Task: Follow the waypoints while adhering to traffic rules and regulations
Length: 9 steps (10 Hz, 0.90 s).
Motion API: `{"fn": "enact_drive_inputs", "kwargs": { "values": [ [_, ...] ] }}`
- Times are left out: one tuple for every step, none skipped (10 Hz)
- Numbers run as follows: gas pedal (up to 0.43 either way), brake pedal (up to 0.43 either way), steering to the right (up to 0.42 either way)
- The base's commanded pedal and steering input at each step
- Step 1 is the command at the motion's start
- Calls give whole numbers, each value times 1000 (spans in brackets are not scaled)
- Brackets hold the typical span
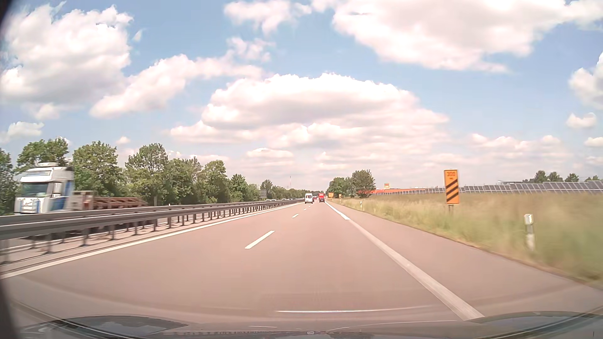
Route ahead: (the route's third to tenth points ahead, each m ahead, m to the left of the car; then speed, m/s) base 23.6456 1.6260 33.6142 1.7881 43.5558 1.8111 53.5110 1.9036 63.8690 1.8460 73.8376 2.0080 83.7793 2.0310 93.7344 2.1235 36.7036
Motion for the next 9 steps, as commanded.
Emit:
{"fn": "enact_drive_inputs", "kwargs": {
  "values": [
    [331, 12, -2],
    [331, 12, -2],
    [311, 12, -3],
    [299, 12, -4],
    [268, 12, -3],
    [260, 12, -4],
    [228, 12, -3],
    [209, 12, -4],
    [209, 12, -3]
  ]
}}
